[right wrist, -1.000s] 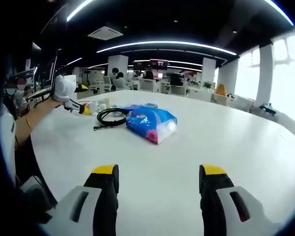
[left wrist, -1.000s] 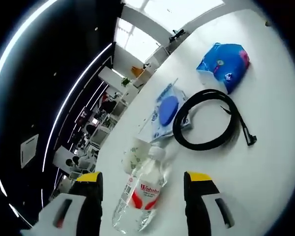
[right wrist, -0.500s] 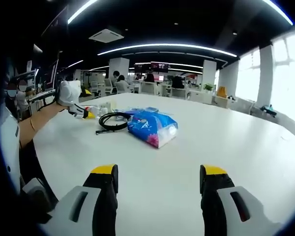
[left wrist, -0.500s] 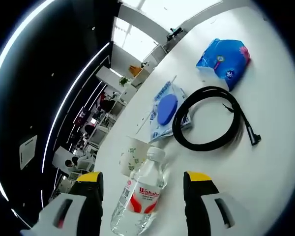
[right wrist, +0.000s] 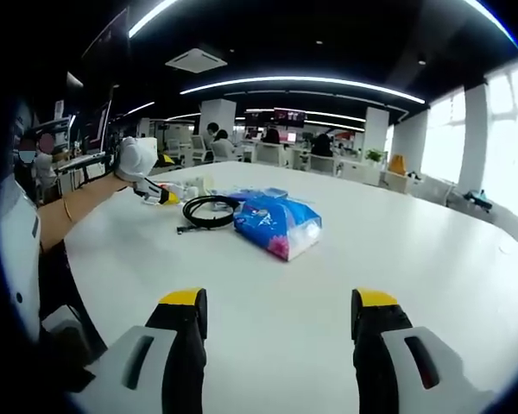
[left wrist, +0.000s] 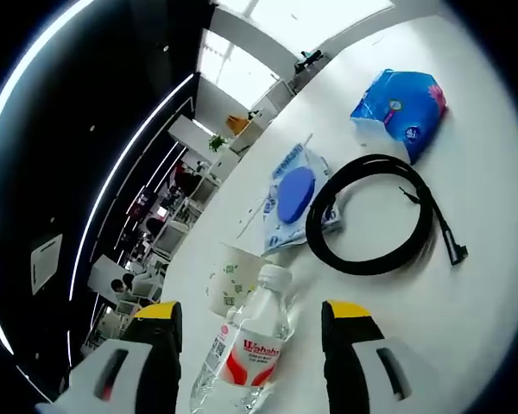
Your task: Arrange the tabletop items into an orderly group along one side of the table until the central work area is clear of visible clutter.
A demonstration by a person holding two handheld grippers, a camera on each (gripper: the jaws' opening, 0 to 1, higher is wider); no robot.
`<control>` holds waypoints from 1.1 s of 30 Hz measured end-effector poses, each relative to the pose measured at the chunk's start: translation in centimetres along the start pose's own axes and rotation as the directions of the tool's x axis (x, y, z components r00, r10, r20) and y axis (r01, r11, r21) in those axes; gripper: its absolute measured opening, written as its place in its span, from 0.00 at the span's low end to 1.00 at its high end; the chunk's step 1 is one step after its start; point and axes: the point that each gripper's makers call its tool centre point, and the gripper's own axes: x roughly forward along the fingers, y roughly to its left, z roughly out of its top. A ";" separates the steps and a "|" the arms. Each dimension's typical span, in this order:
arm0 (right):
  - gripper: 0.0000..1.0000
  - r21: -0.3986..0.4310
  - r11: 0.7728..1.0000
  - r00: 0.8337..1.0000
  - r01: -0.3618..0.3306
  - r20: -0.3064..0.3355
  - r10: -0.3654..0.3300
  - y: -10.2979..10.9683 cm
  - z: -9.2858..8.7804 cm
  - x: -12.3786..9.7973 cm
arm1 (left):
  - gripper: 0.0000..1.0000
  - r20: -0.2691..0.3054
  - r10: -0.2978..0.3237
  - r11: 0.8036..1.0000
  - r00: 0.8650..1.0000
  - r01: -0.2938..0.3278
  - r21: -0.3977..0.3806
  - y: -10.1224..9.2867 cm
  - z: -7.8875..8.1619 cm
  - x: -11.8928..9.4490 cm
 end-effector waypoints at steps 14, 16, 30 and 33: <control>0.64 -0.010 1.000 1.000 0.010 -0.012 -0.010 -0.5 -0.5 0.0 | 0.65 -0.017 0.009 0.999 1.000 -0.008 0.050 -0.5 0.2 1.0; 0.64 -0.006 1.000 1.000 0.013 -0.012 -0.013 -0.7 -0.5 0.0 | 0.65 -0.022 0.008 0.999 1.000 -0.007 0.054 -0.6 0.1 1.1; 0.64 0.006 1.000 0.999 0.026 -0.019 -0.026 -1.1 -1.0 0.0 | 0.62 -0.039 0.041 0.991 0.998 -0.036 0.130 -0.2 0.5 2.0; 0.63 0.010 1.000 0.999 0.029 -0.020 -0.029 -1.2 -1.1 0.0 | 0.62 -0.040 0.018 0.993 0.999 -0.014 0.114 -0.6 0.4 2.2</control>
